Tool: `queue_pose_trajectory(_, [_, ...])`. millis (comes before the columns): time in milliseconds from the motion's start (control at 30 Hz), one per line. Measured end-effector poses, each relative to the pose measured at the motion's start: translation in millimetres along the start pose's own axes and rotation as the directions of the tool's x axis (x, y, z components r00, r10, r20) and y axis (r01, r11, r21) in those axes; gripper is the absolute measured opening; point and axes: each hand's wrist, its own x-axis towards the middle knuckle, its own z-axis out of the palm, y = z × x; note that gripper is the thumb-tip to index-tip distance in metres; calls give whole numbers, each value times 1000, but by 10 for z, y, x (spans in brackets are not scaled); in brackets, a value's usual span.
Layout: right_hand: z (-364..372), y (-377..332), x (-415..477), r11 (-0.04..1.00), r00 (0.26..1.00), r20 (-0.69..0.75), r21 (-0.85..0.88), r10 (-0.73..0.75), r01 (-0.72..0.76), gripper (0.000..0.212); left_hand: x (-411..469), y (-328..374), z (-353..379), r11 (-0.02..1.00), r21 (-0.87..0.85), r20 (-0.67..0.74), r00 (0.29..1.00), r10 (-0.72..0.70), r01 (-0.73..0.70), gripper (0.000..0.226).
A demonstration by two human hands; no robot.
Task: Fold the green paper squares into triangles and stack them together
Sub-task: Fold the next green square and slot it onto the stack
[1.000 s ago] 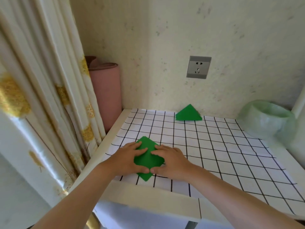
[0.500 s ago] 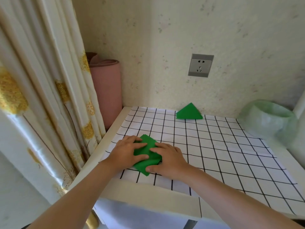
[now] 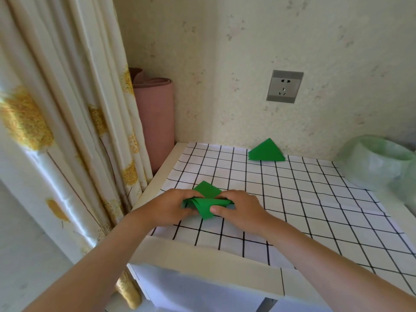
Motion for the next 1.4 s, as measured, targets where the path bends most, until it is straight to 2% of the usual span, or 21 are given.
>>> queue_pose_trajectory(133, [-66,15,-13,996,999,27,77,35,-37,51,-3,2,-50,997,62,-1,999,-41,41,29])
queue_pose_trajectory(233, [-127,5,-36,997,998,12,-30,-65,65,58,10,0,-70,996,46,-103,992,-72,77,20])
queue_pose_trajectory(300, [-161,15,-30,994,994,43,-26,-105,106,54,28,-22,-89,992,18,-155,981,-117,121,12])
queue_pose_trajectory(367, [-178,13,-26,993,990,73,16,-118,117,41,43,-42,-109,985,-29,-194,966,-174,171,26])
queue_pose_trajectory(433, [-166,21,-11,986,986,7,-35,-165,165,14,46,-57,-121,982,-53,-204,961,-188,181,24])
queue_pose_trajectory(467, [-167,16,-13,982,982,-36,-59,-183,181,13,47,-76,-118,983,-47,-190,964,-185,180,15])
queue_pose_trajectory(500, [-157,28,-2,975,973,-81,-80,-214,208,24,33,-56,-127,984,-38,-171,970,-175,171,7])
queue_pose_trajectory(533, [-154,25,-1,968,965,-106,-110,-238,227,27,28,-56,-129,985,-31,-138,975,-173,171,16])
queue_pose_trajectory(600, [-182,-6,-14,960,956,-132,-130,-264,247,17,2,-38,-141,982,-28,-52,981,-189,188,38])
queue_pose_trajectory(700, [-215,-47,-38,983,974,-133,-32,-182,180,7,-39,45,-167,982,-32,59,981,-183,185,51])
queue_pose_trajectory(833, [-239,-77,-60,995,997,-34,60,-72,74,15,-40,92,-155,981,-166,50,995,-89,96,20])
queue_pose_trajectory(900, [-263,-61,-89,992,999,-7,114,-49,49,13,-16,134,-145,979,-180,16,996,-92,93,16])
queue_pose_trajectory(967, [-309,-11,-153,993,998,-26,109,-51,53,12,44,206,-117,984,-156,-18,996,-86,83,17])
queue_pose_trajectory(1067, [-430,92,-317,1000,996,-83,-4,-31,31,15,176,446,9,990,-133,-32,999,-39,34,19])
queue_pose_trajectory(1167, [-610,187,-510,998,993,-119,-57,-2,-5,23,357,722,230,991,-126,26,998,54,-50,12])
queue_pose_trajectory(1267, [-825,325,-664,997,997,-12,-20,81,-81,24,528,932,440,992,-106,89,993,76,-66,9])
queue_pose_trajectory(1333, [-966,429,-763,984,983,84,50,165,-170,47,648,1059,560,993,-89,125,988,85,-74,9])
queue_pose_trajectory(1400, [-1058,588,-797,956,966,69,141,249,-257,54,752,1178,661,994,-62,165,981,98,-89,12])
